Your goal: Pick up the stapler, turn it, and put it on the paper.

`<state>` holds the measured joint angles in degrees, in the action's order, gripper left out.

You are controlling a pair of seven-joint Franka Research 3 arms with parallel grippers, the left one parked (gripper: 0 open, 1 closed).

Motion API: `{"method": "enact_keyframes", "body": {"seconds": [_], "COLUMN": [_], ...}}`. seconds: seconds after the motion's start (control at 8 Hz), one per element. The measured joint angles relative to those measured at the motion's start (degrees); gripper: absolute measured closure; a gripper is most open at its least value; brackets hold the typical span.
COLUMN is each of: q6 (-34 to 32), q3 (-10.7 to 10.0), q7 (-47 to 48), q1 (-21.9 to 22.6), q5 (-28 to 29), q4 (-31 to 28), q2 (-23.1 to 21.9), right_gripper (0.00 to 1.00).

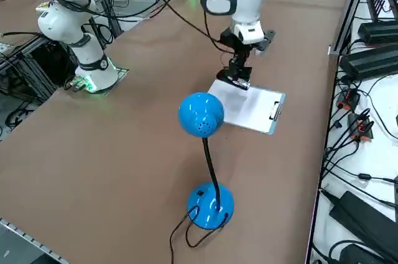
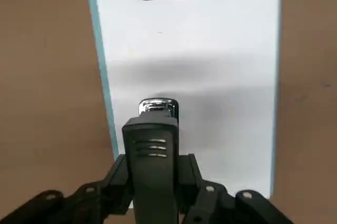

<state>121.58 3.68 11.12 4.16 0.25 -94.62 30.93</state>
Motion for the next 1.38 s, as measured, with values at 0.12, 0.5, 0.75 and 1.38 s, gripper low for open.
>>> {"method": "enact_keyframes", "body": {"seconds": [0.12, 0.5, 0.75, 1.38], "q6": [0.4, 4.3, 11.27, 14.58], "q3": [-0.02, -0.02, -0.02, -0.02], "q7": [-5.65, -11.46, -12.82, -13.15], "q1": [-1.02, -2.6, -2.83, -3.11], "q5": [2.23, 2.97, 2.98, 2.97], "q4": [-0.32, -1.86, -5.22, -6.48], "q2": [0.02, 0.37, 0.65, 1.05], "right_gripper": [0.58, 0.58, 0.58, 0.58]}}
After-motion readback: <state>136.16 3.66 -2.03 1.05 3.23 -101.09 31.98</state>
